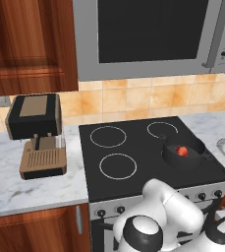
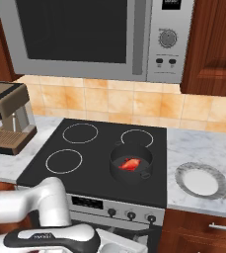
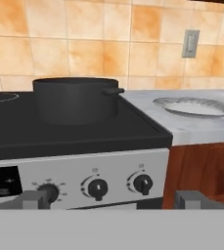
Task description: Retrieve the frozen meat and place it in the pot on a burner. Then turn the burner on.
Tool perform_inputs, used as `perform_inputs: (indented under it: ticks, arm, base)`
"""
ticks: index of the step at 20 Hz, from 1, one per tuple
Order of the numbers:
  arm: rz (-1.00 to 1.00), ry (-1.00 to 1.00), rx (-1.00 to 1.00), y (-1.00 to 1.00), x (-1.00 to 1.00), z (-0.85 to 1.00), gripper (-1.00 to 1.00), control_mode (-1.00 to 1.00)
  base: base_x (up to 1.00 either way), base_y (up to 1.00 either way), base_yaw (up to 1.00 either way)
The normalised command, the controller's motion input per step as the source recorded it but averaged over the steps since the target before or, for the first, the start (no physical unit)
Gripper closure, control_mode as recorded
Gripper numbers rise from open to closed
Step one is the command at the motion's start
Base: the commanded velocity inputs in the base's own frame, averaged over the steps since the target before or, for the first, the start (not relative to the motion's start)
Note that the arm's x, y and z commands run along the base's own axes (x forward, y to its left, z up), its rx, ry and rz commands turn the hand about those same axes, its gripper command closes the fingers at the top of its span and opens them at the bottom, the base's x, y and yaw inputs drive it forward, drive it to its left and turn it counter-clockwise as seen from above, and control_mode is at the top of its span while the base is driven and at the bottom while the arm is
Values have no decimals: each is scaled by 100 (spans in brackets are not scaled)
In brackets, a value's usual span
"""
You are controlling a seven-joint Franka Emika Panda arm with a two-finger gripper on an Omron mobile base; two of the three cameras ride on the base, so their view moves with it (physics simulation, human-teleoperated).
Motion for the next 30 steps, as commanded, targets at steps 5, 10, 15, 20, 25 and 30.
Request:
perform_inputs:
  ticks: [5,10,15,20,25,30]
  arm:
    - [4,0,0,-5,3,-1,-100,-100]
    - [3,-1,0,-14,4,-10,-100,-100]
    - [0,-2,0,-16,0,-14,-100,-100]
    - [0,-2,0,-4,0,-8,-100,-100]
    - [2,-1,0,-11,0,-9,-100,-100]
    - [2,-4,0,-13,3,-15,-100,-100]
  base:
    - [0,0,0]
    - [0,0,0]
    - [0,0,0]
    - [0,0,0]
    - [0,0,0]
    - [0,0,0]
